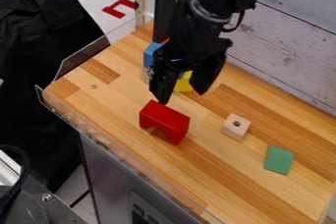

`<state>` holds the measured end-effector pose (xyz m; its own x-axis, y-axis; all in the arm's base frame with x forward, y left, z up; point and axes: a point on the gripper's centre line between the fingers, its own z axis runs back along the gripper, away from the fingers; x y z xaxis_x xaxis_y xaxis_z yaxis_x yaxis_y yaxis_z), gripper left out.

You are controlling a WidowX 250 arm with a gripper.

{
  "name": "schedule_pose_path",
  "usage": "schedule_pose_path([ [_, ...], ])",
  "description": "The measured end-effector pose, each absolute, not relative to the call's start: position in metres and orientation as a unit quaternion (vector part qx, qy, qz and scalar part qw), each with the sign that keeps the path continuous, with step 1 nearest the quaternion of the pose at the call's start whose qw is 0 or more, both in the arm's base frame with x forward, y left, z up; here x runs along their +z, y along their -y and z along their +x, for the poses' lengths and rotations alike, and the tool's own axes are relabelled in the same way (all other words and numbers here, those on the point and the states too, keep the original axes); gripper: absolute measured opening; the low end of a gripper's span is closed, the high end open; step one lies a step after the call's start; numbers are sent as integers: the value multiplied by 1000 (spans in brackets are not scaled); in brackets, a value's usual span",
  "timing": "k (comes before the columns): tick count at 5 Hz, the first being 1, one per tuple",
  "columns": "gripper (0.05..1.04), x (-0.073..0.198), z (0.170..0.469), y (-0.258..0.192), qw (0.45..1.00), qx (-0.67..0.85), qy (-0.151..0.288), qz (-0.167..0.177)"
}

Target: Put the red arch on top of the blue block

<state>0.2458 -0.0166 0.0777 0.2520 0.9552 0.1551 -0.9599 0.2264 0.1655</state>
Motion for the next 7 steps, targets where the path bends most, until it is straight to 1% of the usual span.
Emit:
schedule_pose_path([
  [1,999,73,244,16,712,695,22,98],
  [2,999,68,238,13,638,768,31,53],
  [3,999,60,237,10,617,786,25,26],
  [4,999,53,237,4,613,790,18,4],
  [5,999,43,240,1,621,783,6,2],
  [6,999,35,247,0,624,781,-4,15],
  [7,999,23,246,2,619,785,-23,22],
])
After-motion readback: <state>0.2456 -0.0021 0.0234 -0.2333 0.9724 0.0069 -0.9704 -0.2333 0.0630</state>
